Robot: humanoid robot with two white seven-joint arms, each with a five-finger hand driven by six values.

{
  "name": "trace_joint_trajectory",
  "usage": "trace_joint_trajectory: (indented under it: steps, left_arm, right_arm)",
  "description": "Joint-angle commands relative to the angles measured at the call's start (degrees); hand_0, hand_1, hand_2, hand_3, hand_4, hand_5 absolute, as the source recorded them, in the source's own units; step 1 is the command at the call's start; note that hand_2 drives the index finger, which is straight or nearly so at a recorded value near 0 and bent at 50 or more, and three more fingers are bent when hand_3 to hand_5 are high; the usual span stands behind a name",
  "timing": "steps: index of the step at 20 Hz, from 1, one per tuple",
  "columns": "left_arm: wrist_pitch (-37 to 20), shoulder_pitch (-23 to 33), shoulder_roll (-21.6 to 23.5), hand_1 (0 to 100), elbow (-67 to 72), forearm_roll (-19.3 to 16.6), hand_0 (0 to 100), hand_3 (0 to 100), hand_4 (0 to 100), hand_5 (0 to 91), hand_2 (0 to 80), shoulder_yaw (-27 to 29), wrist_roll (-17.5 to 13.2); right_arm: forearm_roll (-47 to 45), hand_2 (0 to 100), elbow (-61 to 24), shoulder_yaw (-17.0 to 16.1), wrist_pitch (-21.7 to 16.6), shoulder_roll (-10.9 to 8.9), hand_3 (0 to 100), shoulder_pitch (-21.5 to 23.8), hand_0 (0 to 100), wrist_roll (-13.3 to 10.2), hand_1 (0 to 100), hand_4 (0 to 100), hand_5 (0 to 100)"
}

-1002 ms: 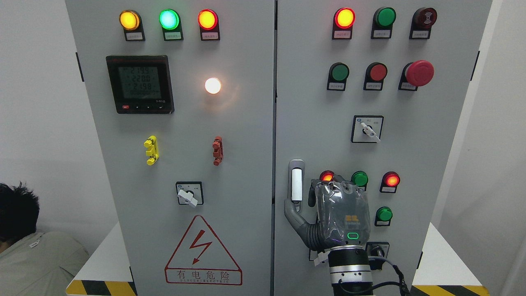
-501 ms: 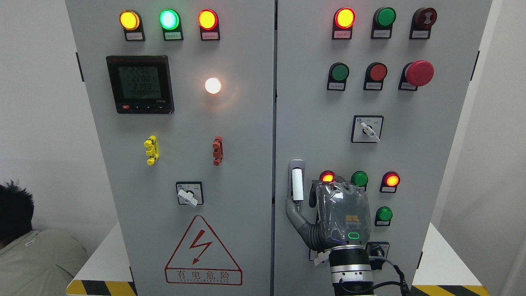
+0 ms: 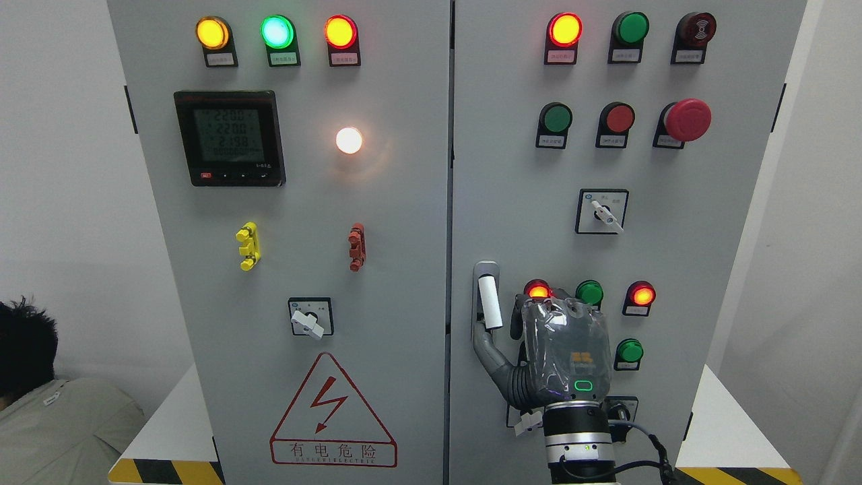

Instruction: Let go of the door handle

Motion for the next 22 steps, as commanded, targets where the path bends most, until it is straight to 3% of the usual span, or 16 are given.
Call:
trace_joint_trajectory:
  steps: [1,22]
  left_arm:
    - [0.0,0.0,0.0,0,0.0,0.0,0,11,0,0.0,4.6,0.0,0.0]
    - [0.0,0.0,0.0,0,0.0,0.0,0,11,0,0.0,4.6,0.0,0.0]
  right_arm:
    - [-0.1,76,-0.2,-0.9,-0.1,0.0,96,0.0,42,-0.1,40,69,69]
    - [-1.2,76,-1.2,-2.3,-0.1,0.0,93,0.3,42,-0.1,40,69,69]
